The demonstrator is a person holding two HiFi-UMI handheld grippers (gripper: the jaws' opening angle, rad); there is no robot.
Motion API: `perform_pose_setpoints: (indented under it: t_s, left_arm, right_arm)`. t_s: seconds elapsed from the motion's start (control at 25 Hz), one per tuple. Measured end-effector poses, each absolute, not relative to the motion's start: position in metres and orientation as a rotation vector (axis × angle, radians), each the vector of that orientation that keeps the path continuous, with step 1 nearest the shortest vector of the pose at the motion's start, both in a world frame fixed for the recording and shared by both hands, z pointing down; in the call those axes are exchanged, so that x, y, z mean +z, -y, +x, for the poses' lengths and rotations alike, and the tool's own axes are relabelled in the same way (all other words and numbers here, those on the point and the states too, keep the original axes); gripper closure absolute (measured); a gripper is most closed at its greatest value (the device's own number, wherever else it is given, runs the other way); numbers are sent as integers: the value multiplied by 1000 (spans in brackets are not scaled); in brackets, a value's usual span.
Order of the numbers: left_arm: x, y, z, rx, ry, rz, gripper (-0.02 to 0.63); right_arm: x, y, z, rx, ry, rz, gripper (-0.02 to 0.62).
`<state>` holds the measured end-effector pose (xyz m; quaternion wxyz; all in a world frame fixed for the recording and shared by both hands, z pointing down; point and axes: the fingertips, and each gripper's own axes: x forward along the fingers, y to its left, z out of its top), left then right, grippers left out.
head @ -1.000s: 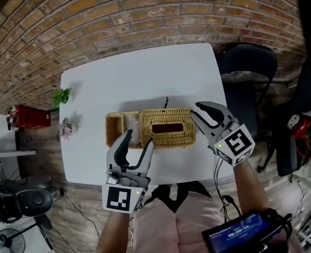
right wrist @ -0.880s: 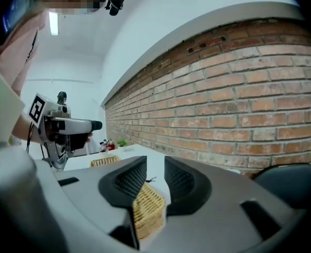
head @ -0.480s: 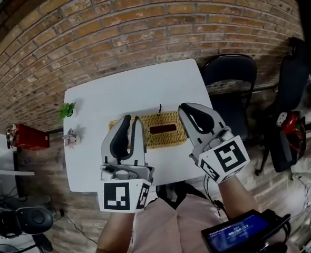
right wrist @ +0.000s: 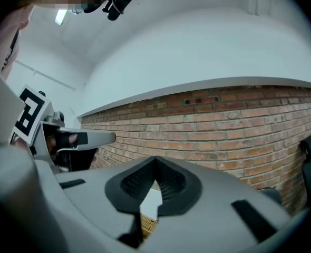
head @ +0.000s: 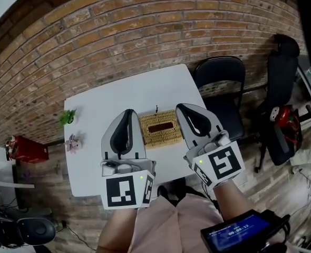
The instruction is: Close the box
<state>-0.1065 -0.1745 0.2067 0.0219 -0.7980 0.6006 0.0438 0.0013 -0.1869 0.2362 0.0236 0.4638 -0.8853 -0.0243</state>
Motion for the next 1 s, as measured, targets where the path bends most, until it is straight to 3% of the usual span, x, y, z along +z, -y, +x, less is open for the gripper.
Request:
perform_pose_setpoints:
  t_s: [1.0]
  left_arm:
    - [204,165,-102,133,-1813,-2498,586]
  right_arm:
    - [229,177,0,-107,2712,1474,597]
